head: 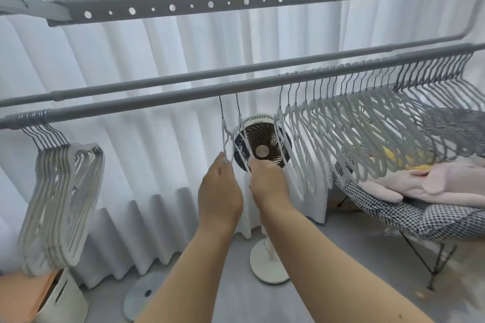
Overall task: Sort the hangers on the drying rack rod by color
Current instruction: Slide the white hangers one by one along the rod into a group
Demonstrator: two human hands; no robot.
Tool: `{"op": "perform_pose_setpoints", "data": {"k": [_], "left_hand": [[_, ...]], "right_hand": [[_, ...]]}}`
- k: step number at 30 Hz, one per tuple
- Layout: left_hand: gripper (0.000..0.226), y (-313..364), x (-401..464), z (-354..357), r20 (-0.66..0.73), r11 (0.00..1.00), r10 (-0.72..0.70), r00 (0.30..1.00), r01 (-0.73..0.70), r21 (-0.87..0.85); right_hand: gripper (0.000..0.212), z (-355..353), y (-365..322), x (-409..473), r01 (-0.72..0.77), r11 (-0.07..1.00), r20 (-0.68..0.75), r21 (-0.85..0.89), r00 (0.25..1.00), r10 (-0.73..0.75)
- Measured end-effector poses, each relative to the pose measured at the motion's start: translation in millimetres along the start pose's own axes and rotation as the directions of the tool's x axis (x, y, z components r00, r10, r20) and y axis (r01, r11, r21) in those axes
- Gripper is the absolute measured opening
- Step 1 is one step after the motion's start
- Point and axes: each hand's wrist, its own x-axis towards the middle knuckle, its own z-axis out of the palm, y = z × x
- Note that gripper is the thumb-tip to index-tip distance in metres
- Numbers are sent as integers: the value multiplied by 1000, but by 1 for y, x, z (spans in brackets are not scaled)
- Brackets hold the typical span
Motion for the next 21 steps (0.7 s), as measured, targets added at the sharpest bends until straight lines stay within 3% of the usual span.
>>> {"op": "perform_pose_setpoints", "data": {"k": [6, 13, 21], "left_hand": [[45, 9, -1, 31, 35, 1000, 24, 999, -23, -20], [45, 12, 0, 57, 47, 998, 57, 997, -57, -7], [46, 17, -3, 71, 61, 998, 59, 996, -59, 8]], "right_hand": [[18, -28, 4, 7, 35, 996, -56, 78, 998, -31], [38, -50, 3, 15, 48, 995, -52, 89, 998, -43], [38, -61, 2, 21, 30, 994, -45, 105, 999, -26]]}}
